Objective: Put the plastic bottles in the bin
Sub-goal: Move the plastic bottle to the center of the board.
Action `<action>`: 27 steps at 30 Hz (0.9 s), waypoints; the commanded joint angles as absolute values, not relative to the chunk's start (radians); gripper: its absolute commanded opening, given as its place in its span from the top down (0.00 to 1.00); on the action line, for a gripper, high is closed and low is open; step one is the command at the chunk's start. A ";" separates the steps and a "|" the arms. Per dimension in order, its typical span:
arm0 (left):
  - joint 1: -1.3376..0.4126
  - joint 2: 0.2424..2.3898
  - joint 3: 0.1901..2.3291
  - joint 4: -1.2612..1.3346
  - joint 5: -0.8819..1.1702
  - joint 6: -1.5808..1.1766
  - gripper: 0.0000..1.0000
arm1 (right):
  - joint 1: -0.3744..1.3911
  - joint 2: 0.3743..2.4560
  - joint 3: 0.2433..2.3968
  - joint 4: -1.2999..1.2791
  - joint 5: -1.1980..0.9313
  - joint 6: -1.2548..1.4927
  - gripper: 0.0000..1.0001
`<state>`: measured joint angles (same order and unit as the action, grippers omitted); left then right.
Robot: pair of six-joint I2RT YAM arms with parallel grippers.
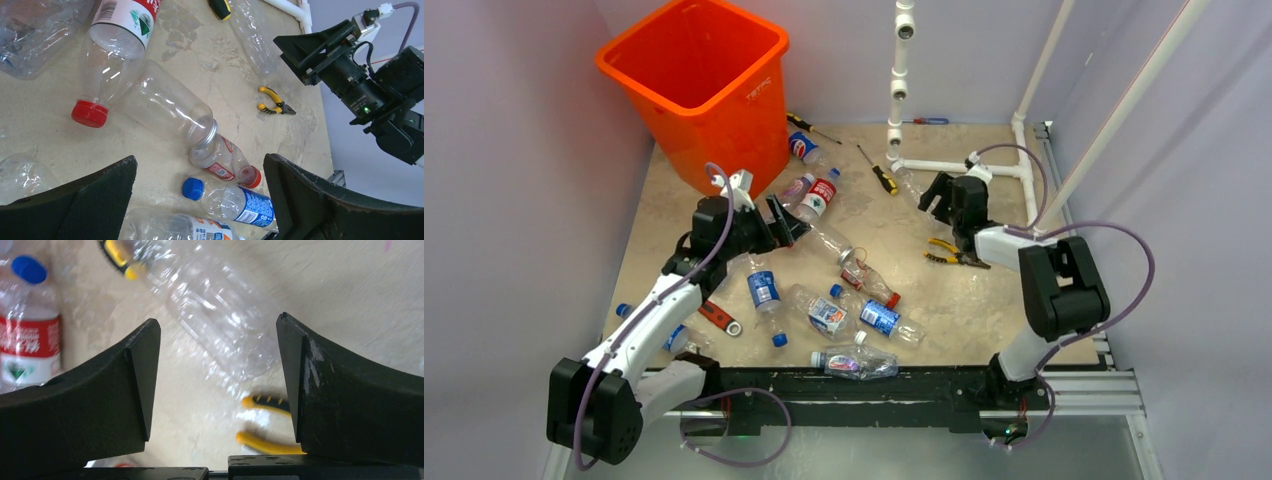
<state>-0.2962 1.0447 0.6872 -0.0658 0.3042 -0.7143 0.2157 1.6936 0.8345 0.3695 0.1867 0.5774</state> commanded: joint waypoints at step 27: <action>-0.290 1.060 0.667 0.033 0.376 -0.750 0.04 | 0.292 1.865 1.076 0.105 0.173 0.257 0.08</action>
